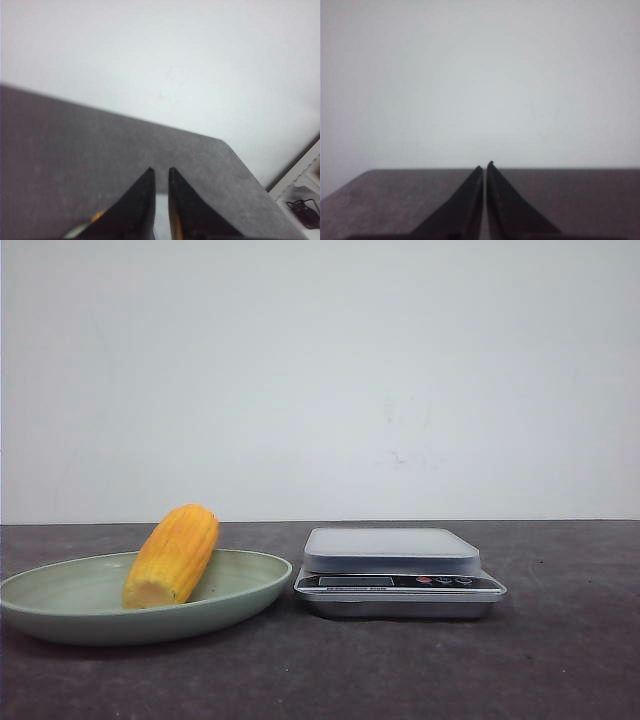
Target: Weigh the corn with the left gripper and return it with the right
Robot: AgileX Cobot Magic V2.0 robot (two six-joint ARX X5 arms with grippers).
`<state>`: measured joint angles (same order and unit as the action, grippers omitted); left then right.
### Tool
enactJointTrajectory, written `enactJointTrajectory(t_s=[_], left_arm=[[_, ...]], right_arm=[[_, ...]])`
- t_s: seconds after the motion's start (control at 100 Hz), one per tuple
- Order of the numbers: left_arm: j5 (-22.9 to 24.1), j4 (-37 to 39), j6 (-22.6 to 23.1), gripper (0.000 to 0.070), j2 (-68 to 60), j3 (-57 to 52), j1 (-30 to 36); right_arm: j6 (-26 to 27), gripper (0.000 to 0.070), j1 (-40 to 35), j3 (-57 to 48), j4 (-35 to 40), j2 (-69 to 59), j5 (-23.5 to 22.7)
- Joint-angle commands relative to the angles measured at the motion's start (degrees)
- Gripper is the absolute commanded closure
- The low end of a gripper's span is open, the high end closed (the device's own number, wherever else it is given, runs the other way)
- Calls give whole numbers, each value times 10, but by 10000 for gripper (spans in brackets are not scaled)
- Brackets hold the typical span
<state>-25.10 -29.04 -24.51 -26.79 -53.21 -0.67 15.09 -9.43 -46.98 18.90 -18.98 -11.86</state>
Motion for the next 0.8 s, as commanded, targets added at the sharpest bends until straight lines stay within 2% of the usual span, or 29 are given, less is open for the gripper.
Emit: enactJointTrajectory(t_s=[0.0,0.2,0.33,0.57,0.69,0.79], left_arm=[[3,-1,30,689,-30,-40,1],[-3,18,30,689,-82,-78,1],[-18,5,26,678,-96,-78,1],[-20,-12,27,652,-103,-78,4],[-23,-12,27,527,-105,-78,4],[-24,-13,27,345,-107,-78,4]], right_arm=[[-10,694,-2,-28,-1,-23,-1],[-10,694,-2,-66,5,-63,-2],[-11,694,-2,-66,19,-64,-2],[-42,694,-2,-66,44,-64,-2],[-42,694,-2,-66,43,-64,-2],[-42,694,-2,-66,43,-64,-4]])
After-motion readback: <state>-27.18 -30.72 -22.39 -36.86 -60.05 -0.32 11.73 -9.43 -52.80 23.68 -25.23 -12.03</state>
